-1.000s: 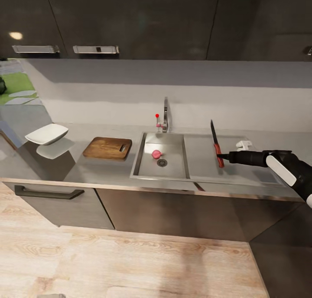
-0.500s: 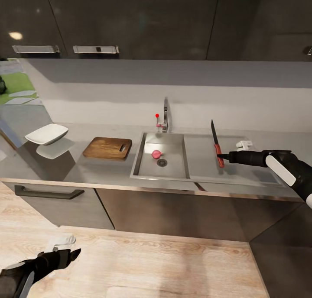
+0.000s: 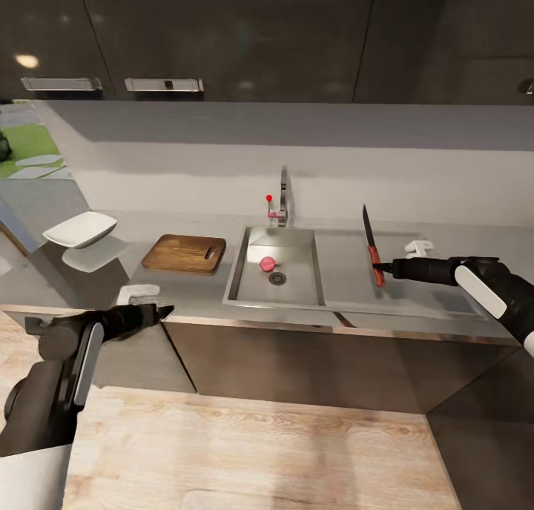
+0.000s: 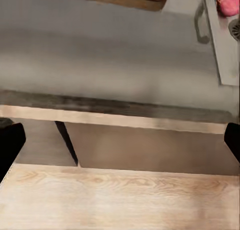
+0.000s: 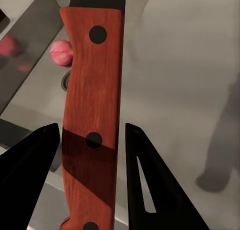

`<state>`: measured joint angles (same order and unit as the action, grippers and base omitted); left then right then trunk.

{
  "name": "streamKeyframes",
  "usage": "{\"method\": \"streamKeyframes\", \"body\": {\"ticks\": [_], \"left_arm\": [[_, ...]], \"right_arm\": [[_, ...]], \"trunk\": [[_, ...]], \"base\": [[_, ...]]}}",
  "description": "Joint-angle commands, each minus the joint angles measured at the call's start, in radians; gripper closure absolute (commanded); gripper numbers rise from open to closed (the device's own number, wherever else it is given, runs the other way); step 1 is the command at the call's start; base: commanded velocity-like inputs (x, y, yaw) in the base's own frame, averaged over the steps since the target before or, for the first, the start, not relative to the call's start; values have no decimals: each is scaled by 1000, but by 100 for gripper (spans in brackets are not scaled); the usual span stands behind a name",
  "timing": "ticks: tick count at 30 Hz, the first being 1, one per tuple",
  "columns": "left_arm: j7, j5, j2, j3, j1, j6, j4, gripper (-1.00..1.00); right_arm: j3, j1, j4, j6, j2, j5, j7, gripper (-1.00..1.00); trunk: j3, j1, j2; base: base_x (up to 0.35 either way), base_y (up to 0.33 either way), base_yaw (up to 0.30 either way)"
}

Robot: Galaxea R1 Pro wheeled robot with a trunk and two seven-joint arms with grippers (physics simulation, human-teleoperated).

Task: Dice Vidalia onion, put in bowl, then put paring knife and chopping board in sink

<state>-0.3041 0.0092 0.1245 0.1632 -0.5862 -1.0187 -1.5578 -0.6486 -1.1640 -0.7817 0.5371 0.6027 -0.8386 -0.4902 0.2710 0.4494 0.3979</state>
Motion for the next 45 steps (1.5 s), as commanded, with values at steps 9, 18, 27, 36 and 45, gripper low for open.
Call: {"method": "streamKeyframes", "body": {"ticks": [9,18,27,36,45], "left_arm": [[-3,0,-28,-23,-266,-12,239,-100],[3,-7,-162,-120,-416,-3,634,-100],[97,-9,-180,-149,-536,-5,700,-100],[100,-9,-181,-149,-538,-7,651,-100],[100,-9,-183,-151,-538,-8,648,-100]], "right_arm": [[-2,-2,-1,2,2,-7,-1,100],[13,-2,-1,2,3,-8,-6,100],[44,-2,-1,4,5,-8,-4,100],[44,-2,-1,4,5,-8,-5,100],[44,-2,-1,4,5,-8,-5,100]], "trunk": [[2,1,2],[2,1,2],[2,1,2],[2,1,2],[2,1,2]], "base": [[0,0,0],[0,0,0],[0,0,0],[0,0,0],[149,-164,0]]}}
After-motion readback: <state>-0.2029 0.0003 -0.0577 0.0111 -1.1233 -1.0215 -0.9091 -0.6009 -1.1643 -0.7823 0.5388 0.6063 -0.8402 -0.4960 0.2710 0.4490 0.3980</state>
